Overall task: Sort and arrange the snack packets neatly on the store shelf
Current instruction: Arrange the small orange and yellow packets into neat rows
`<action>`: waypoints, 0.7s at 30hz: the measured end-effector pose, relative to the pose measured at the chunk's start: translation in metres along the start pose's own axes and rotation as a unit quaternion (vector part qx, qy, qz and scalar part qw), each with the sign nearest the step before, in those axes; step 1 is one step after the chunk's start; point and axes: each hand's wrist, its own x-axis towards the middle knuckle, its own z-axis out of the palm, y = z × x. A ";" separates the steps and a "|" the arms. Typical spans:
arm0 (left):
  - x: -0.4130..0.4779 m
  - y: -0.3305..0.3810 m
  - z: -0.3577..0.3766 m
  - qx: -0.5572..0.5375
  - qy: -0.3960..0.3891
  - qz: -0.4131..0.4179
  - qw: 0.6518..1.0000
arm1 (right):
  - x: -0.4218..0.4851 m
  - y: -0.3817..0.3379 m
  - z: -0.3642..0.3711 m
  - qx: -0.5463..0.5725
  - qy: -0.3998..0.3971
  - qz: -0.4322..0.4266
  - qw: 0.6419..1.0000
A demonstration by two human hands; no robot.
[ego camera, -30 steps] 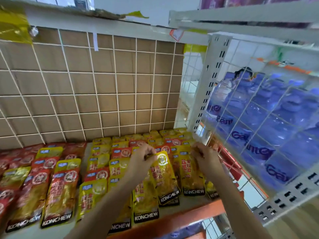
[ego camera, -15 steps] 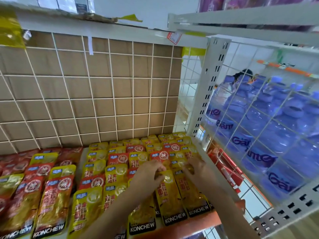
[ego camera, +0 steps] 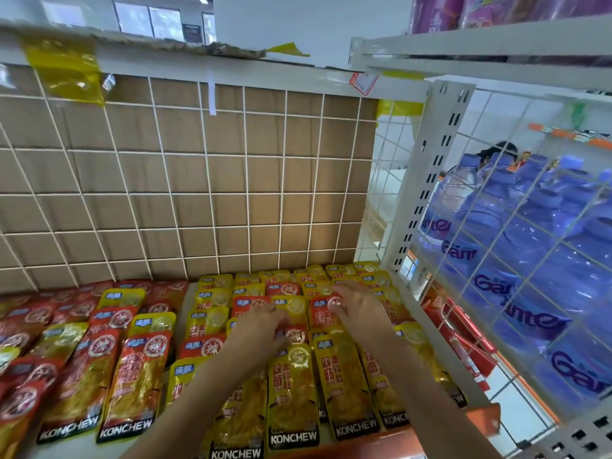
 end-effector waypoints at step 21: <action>0.019 0.009 0.006 -0.176 0.069 -0.048 0.981 | 0.021 0.005 0.008 0.027 0.037 0.039 0.998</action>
